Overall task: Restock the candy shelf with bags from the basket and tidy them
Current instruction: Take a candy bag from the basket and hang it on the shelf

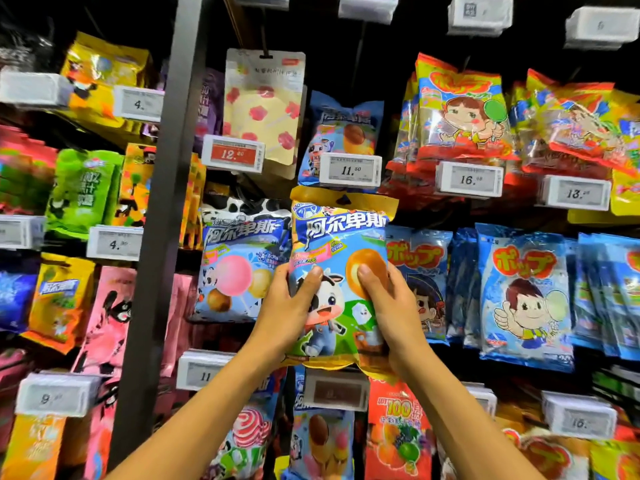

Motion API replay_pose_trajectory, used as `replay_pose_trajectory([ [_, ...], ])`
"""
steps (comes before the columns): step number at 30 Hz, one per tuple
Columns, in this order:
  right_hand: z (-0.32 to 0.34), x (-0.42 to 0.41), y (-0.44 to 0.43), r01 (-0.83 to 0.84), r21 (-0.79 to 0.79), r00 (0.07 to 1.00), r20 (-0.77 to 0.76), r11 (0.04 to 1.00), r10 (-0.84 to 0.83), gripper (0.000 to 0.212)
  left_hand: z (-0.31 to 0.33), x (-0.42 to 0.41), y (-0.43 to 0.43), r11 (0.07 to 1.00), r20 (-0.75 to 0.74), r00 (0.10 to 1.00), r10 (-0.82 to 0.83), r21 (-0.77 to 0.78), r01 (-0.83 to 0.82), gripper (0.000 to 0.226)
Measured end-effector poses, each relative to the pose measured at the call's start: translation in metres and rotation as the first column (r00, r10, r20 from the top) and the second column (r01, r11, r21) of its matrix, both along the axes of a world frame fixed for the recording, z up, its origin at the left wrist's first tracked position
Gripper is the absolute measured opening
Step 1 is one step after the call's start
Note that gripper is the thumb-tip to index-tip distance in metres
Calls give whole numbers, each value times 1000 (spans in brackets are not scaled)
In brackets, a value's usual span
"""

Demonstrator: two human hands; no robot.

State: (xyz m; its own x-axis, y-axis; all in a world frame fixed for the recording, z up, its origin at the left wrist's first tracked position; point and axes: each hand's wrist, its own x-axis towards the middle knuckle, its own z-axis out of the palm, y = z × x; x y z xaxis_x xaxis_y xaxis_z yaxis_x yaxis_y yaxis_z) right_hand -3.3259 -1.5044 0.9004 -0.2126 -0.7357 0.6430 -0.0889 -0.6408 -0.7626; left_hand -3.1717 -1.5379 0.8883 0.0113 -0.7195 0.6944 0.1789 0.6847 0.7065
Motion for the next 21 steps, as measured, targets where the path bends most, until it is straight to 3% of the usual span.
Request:
replay_pose_trajectory([
  [9,-1,1,-3,-31,-7,999,-7,999,31,47,-2,3,1,1000,6,1000,22,-13,-22,41],
  [15,-3,-1,-13,-43,100,998,56,994,38,44,-1,1,-7,988,18,1000,7,156,-10,35],
  [21,-1,-6,-27,-10,152,998,55,988,2,47,2,-4,-23,973,41,999,-1,229,-8,33],
])
